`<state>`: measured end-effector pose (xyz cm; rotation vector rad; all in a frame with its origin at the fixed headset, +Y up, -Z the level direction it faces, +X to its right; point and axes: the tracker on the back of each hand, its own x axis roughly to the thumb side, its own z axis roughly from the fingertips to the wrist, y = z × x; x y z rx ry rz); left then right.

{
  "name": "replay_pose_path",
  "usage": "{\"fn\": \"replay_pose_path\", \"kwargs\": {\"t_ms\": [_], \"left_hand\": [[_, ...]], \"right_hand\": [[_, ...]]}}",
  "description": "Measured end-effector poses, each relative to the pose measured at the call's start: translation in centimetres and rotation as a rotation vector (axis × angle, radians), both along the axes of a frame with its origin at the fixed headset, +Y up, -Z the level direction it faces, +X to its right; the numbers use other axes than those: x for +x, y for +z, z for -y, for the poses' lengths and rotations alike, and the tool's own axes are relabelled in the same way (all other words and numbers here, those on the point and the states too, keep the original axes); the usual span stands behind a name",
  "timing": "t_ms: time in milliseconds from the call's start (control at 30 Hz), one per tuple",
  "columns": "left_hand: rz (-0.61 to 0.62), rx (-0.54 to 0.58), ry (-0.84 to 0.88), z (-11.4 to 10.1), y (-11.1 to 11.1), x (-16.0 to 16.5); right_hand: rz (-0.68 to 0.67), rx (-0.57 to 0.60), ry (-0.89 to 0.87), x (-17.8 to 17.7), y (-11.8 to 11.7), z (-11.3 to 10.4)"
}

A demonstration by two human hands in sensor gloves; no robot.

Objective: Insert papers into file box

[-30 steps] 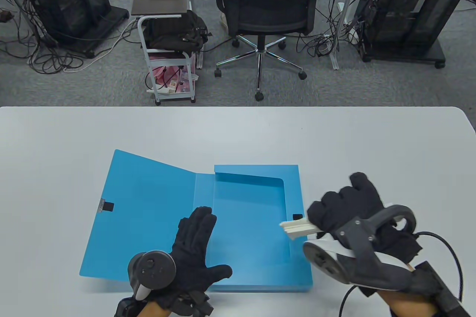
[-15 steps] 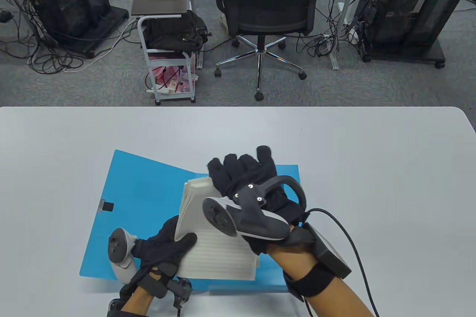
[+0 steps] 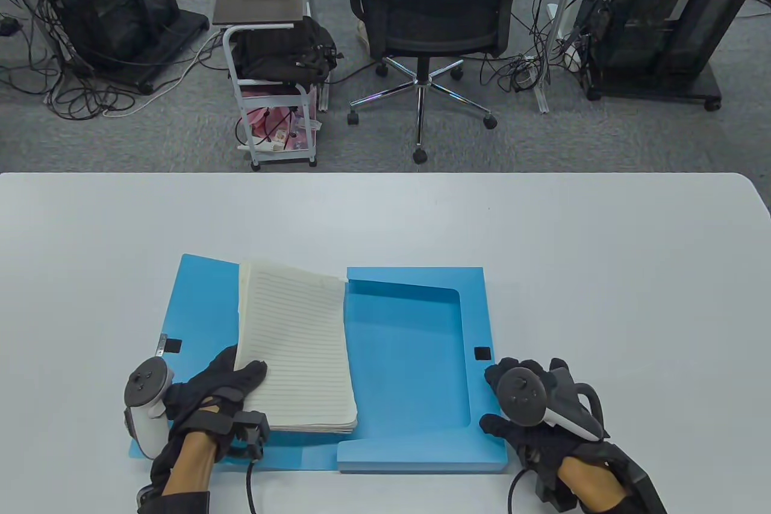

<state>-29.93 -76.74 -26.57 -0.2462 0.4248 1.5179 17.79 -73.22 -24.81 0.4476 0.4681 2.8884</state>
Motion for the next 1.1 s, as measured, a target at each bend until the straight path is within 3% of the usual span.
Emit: {"fn": "replay_pose_path", "kwargs": {"t_ms": [167,367,733,1100], "left_hand": [[0.076,-0.050,-0.018,1.0,-0.5,1.9],[0.287,-0.168,-0.331,1.1,-1.9,7.5],[0.554,-0.325,-0.471,0.7,-5.0,17.5],[0.635,-0.330,-0.616,0.2,-5.9,21.3]], "right_hand": [[-0.019,0.017,-0.059,0.4,0.4,1.3],[-0.031,0.025,-0.023,0.1,0.5,1.4],[-0.037,0.012,-0.043,0.2,0.4,1.5],[-0.039,0.019,-0.034,0.2,0.4,1.5]]}}
